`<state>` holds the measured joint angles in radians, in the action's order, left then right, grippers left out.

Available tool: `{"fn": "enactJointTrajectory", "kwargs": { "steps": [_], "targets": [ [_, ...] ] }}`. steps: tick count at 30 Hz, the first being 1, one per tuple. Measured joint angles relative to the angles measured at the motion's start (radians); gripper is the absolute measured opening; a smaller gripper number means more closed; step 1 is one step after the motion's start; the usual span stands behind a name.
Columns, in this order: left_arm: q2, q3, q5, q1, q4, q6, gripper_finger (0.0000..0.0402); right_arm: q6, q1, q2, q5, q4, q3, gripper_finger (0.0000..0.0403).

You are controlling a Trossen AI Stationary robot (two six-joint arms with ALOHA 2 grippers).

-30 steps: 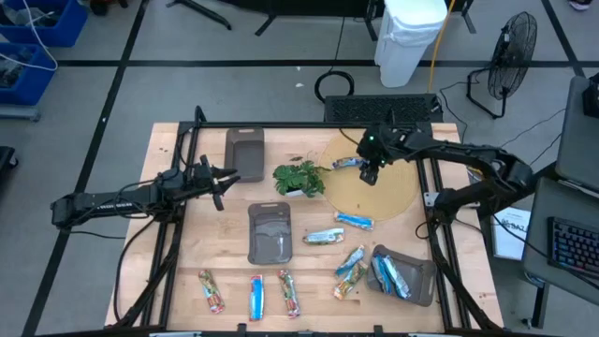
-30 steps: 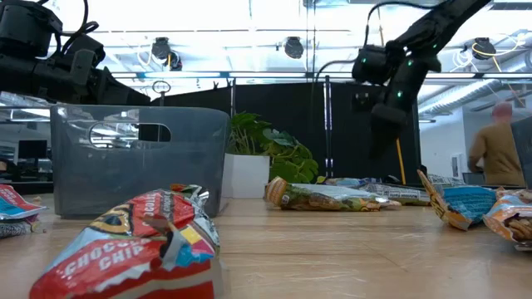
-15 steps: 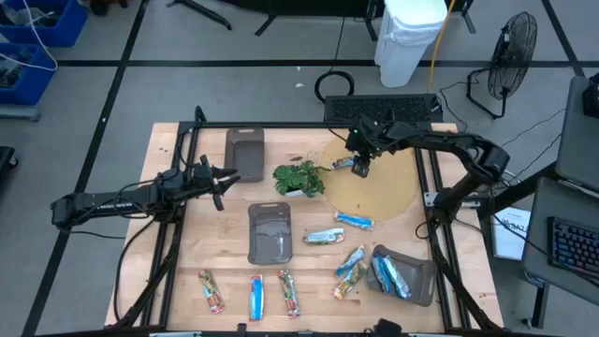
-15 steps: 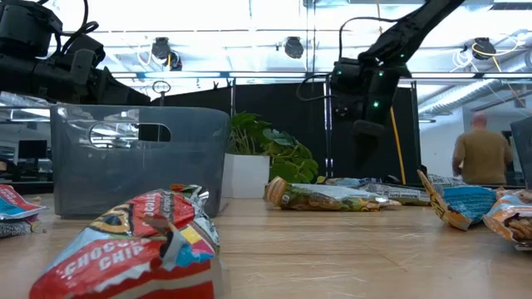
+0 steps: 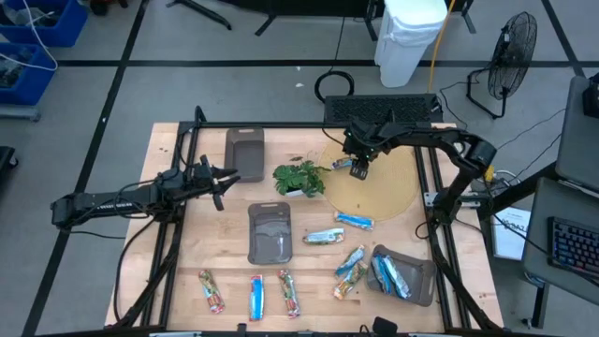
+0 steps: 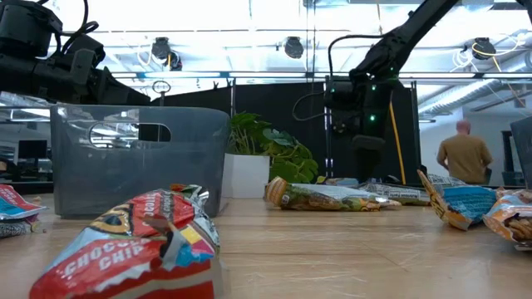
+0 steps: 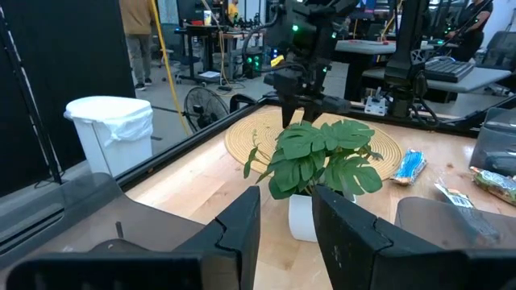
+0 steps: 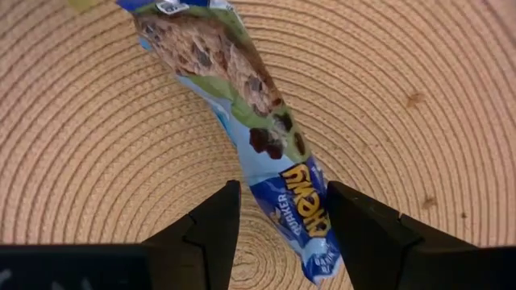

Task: Pick and place Granola Bars by type
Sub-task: Put the blue granola bar into the bottom right black bin

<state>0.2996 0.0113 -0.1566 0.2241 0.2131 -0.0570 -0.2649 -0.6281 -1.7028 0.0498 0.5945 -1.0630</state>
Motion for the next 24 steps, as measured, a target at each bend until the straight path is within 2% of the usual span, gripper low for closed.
{"fn": "enactJointTrajectory", "kwargs": {
  "steps": [17, 20, 24],
  "targets": [
    [0.000, 0.000, 0.000, 0.000, 0.000, 0.000, 0.0118, 0.016, -0.001, -0.013, -0.001, 0.001, 0.000, 0.0170],
    [0.000, 0.000, 0.000, 0.000, 0.000, 0.000, 0.0118, 0.016, 0.000, -0.013, -0.001, 0.007, 0.000, 0.0147],
    [0.000, 0.000, 0.000, 0.000, 0.000, 0.000, 0.0118, 0.015, 0.000, -0.013, 0.000, 0.012, 0.000, 0.0088]
  ]
}}
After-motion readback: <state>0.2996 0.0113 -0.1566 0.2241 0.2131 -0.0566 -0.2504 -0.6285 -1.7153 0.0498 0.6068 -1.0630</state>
